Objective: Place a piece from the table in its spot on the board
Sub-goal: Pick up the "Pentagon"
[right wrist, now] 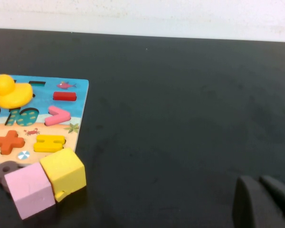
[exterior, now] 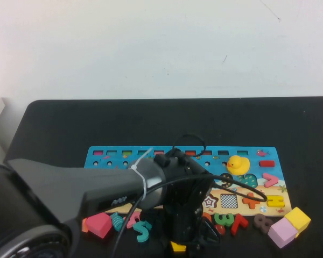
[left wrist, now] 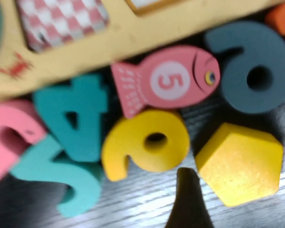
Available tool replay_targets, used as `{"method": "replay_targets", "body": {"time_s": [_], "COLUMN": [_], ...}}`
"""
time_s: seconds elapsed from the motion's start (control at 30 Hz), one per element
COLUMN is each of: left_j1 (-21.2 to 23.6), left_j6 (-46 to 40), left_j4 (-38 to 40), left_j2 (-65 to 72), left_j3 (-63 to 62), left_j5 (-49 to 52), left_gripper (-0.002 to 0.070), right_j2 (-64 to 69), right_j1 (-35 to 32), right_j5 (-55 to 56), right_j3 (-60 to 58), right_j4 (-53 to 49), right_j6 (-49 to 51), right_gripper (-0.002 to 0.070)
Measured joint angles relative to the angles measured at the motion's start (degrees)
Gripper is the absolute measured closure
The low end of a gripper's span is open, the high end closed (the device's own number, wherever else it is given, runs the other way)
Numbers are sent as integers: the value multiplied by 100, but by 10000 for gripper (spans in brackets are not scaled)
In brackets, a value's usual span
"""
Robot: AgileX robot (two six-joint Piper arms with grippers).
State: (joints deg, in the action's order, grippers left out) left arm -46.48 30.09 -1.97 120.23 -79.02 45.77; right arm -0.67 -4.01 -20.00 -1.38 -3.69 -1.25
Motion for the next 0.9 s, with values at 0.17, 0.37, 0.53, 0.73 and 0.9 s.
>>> {"method": "replay_targets", "body": {"time_s": [0.17, 0.37, 0.53, 0.73, 0.9], "left_j1": [0, 0, 0, 4, 4], "left_j6": [0, 0, 0, 0, 0], "left_j4": [197, 197, 197, 136, 100], "left_j2": [169, 178, 178, 178, 178], "left_j3": [0, 0, 0, 0, 0], "left_j5": [-21, -166, -344, -356, -367], "left_gripper": [238, 238, 239, 323, 362], "right_j2": [0, 0, 0, 0, 0], "right_j1": [0, 0, 0, 0, 0], "right_j5": [0, 0, 0, 0, 0], "right_j3": [0, 0, 0, 0, 0], "right_j4": [0, 0, 0, 0, 0], "right_j6": [0, 0, 0, 0, 0], "right_gripper": [657, 657, 657, 657, 657]}}
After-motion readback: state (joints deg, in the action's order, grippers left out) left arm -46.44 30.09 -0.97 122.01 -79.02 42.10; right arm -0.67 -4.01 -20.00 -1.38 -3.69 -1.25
